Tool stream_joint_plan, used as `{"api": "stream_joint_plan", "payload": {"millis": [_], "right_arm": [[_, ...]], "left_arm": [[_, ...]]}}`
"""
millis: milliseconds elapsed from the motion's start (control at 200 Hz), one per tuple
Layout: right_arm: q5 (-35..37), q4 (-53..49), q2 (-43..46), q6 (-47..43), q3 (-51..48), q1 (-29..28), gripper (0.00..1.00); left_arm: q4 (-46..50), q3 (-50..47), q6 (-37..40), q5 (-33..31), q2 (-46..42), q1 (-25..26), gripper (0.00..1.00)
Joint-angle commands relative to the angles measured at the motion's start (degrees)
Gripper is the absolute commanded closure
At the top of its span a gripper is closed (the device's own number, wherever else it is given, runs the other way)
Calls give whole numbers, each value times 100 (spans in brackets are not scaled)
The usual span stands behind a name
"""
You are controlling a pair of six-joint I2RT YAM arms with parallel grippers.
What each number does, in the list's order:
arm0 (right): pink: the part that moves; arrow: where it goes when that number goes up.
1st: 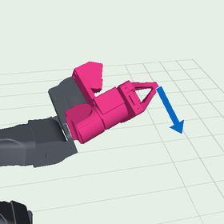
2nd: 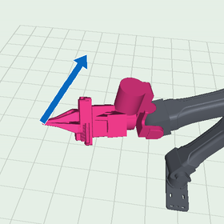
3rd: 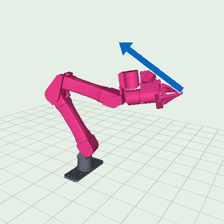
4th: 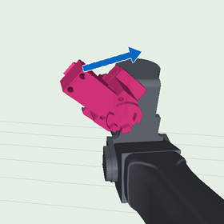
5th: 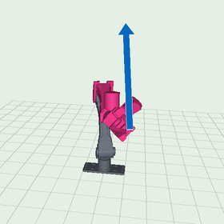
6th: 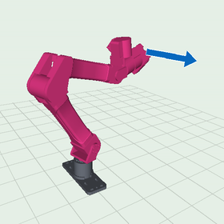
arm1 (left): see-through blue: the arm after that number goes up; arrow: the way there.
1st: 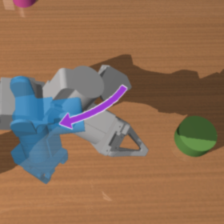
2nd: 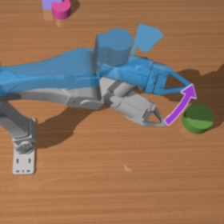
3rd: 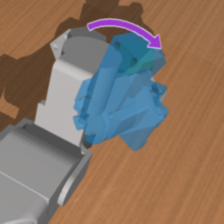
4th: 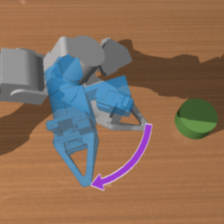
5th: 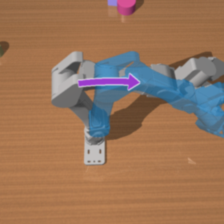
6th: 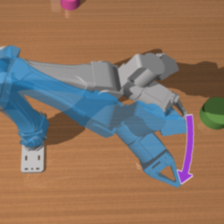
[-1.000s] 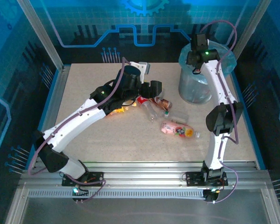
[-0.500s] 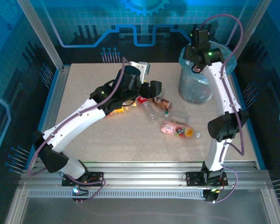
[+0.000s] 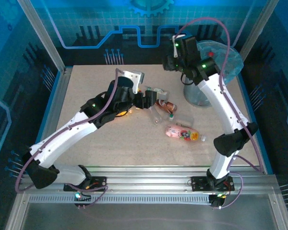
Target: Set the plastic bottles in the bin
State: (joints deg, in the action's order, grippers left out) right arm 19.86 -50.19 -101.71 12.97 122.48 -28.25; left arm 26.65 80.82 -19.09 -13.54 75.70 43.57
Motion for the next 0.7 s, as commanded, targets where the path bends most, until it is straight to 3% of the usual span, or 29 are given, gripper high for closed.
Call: {"api": "stream_joint_plan", "payload": {"millis": [0,285,580,695], "right_arm": [[-721,17,-78,-170,-256,-259,31],[-1560,-490,-1527,217,317,-671,30],[-1094,-1260,-3575,84,2079,-743,37],[-1022,-1161,-3998,57,2275,-735,41]], "left_arm": [[-74,-445,-44,-322,-412,7,16],[389,-1678,-763,-721,-1313,-11,15],[866,-2544,-1396,-1200,-2309,-39,15],[953,-2705,-1479,-1299,-2497,-57,15]]}}
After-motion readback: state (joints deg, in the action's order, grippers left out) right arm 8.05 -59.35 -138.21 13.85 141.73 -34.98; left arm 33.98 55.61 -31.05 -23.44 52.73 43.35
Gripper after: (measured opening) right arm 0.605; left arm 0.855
